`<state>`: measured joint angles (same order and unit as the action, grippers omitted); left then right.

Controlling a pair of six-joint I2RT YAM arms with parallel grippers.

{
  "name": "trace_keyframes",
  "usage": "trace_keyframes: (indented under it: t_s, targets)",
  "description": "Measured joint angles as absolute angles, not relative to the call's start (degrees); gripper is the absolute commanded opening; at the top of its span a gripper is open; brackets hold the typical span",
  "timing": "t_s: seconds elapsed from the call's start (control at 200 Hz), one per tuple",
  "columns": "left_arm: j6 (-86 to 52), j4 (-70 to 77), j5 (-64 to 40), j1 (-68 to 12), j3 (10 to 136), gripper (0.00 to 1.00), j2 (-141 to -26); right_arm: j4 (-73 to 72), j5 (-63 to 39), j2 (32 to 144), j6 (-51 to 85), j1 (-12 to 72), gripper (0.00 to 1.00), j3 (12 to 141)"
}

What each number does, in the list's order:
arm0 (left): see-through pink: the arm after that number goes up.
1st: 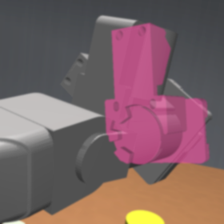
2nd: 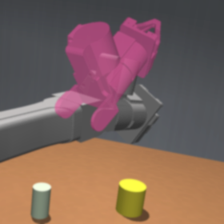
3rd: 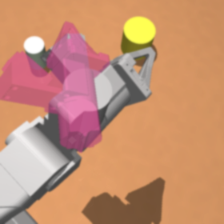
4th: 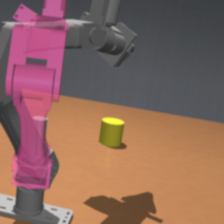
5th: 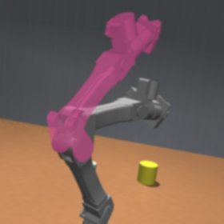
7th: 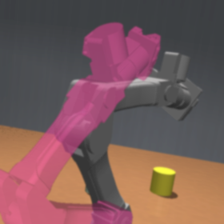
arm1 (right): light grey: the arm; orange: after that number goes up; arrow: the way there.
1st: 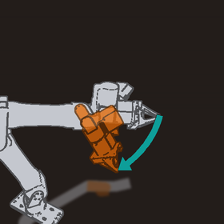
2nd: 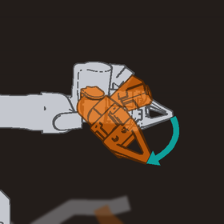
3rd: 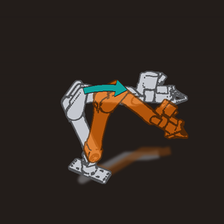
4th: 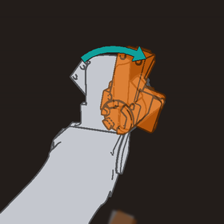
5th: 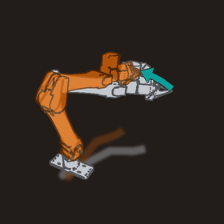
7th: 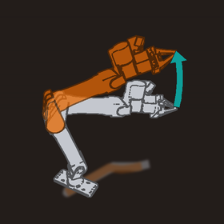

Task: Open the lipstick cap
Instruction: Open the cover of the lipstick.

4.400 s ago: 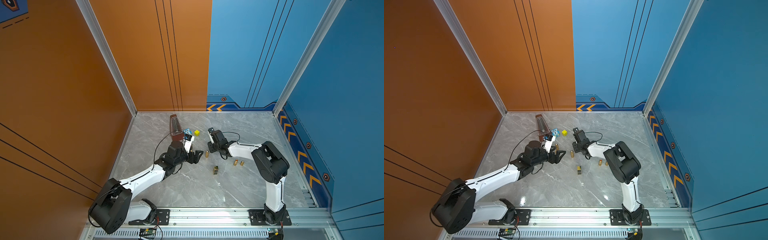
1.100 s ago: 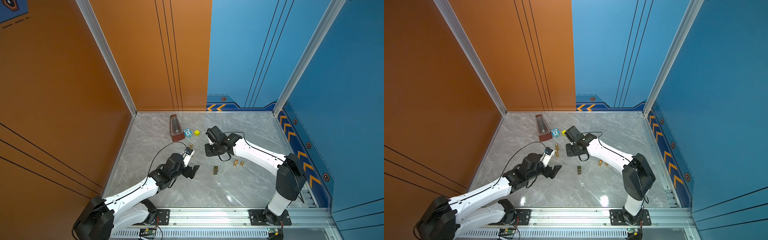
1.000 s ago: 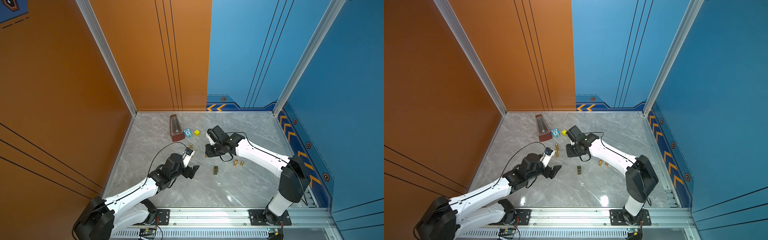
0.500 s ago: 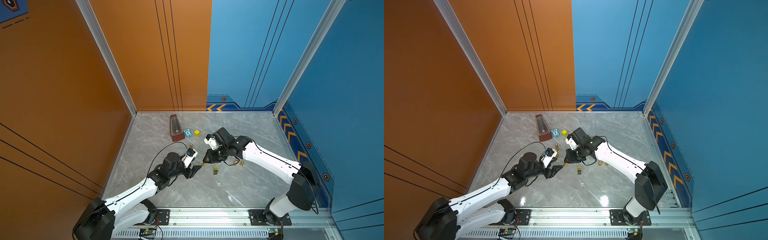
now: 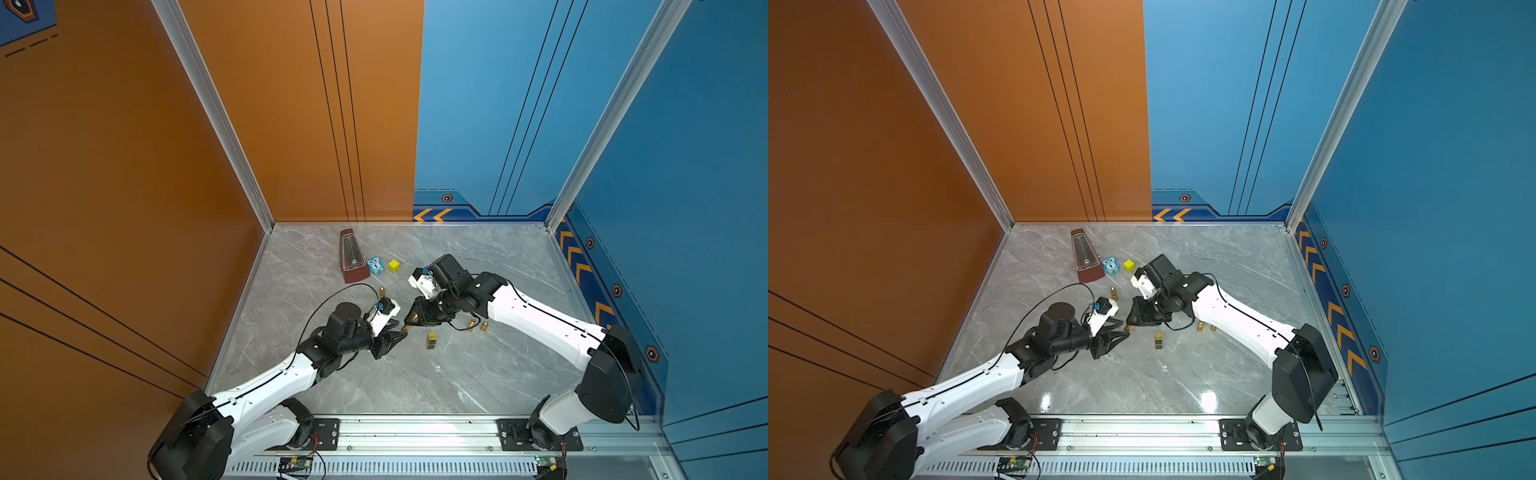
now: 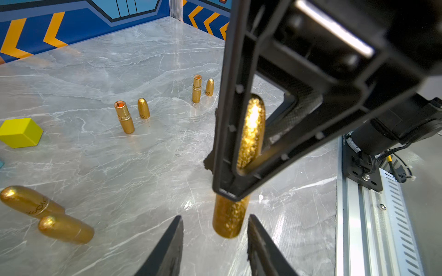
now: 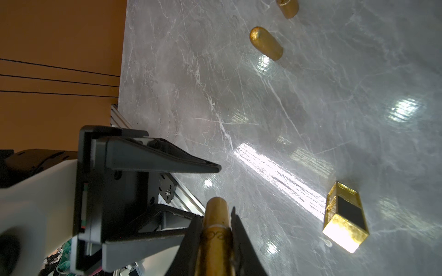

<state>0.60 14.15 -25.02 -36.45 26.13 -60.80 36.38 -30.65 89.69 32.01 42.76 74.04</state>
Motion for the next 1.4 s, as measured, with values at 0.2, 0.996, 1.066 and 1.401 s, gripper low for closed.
trace_keyframes:
  t_s: [0.2, 0.996, 1.066, 1.401]
  targets:
    - [0.14, 15.25, -25.89, -36.82, 27.46, 0.28, -62.63, 34.15, -32.99, 89.56, 33.32, 42.65, 0.15, 74.04]
    - [-0.45, 16.97, -24.03, -37.52, 28.45, 0.00, -65.28, 32.42, -31.03, 86.02, 33.71, 40.69, 0.40, 73.73]
    - [-0.45, 16.97, -24.03, -37.54, 28.45, 0.00, -65.28, 32.38, -30.87, 86.17, 33.69, 40.71, 0.38, 73.73]
    - [-0.86, 16.97, -23.79, -37.76, 29.04, 0.00, -66.00, 32.08, -30.92, 88.01, 33.26, 40.71, 0.23, 73.52]
